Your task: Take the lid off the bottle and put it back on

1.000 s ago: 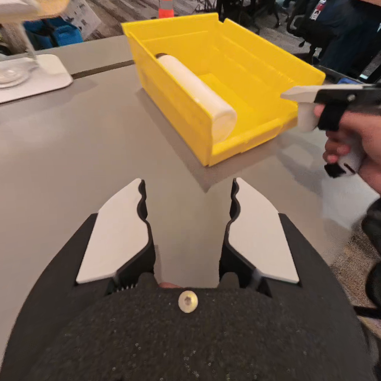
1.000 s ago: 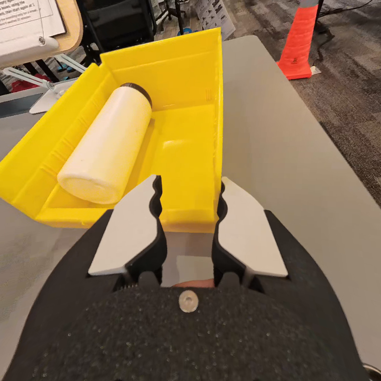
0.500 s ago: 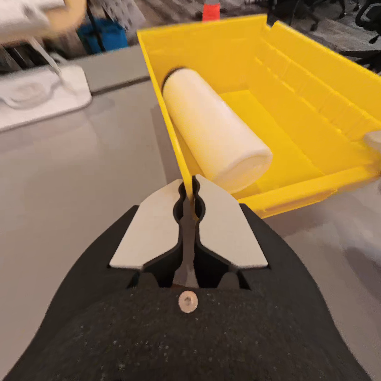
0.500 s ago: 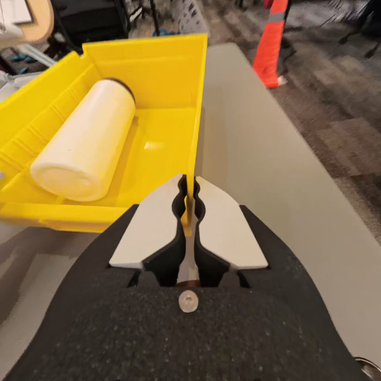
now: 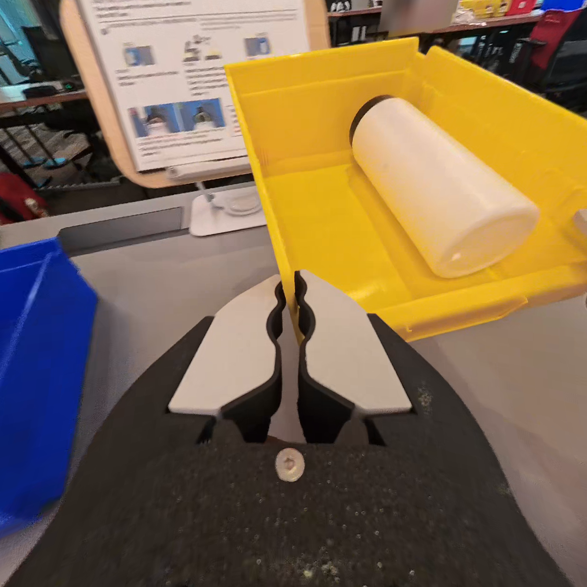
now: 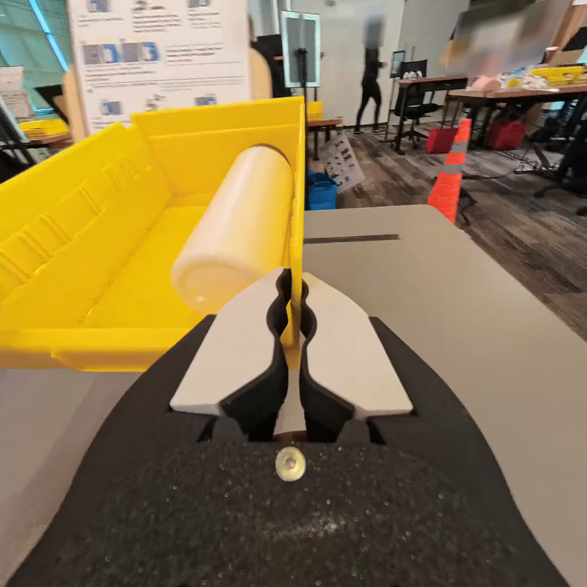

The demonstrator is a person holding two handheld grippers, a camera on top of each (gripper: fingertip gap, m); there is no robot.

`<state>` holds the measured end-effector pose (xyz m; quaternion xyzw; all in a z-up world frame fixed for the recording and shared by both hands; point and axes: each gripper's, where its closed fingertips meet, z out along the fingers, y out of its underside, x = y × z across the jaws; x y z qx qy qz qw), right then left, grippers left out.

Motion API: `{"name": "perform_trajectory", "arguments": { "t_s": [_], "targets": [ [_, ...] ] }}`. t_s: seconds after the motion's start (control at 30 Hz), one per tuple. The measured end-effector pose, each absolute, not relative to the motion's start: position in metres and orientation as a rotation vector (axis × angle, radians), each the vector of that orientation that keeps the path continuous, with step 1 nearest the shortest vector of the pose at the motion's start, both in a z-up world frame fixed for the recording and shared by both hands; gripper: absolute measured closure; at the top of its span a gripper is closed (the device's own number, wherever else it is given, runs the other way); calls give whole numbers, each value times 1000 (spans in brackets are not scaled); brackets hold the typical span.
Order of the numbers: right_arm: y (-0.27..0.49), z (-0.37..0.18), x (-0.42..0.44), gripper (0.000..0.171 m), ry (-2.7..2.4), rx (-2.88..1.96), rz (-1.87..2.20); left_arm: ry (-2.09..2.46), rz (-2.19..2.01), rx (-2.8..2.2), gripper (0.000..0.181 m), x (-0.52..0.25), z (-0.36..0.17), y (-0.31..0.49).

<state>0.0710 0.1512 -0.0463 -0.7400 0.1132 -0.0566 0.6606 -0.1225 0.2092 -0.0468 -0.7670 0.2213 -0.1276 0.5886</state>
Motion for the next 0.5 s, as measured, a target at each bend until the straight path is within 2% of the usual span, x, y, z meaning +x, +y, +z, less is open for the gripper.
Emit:
{"name": "perform_trajectory", "arguments": {
  "t_s": [0.27,0.5],
  "targets": [
    [209,-91,-67,167,176,-1795,96,365,-182,-1887,178,-261,-95,240],
    [218,-145,-119,166,108,-1886,66,343,-203,-1976,178,-307,-146,254]
  ]
}}
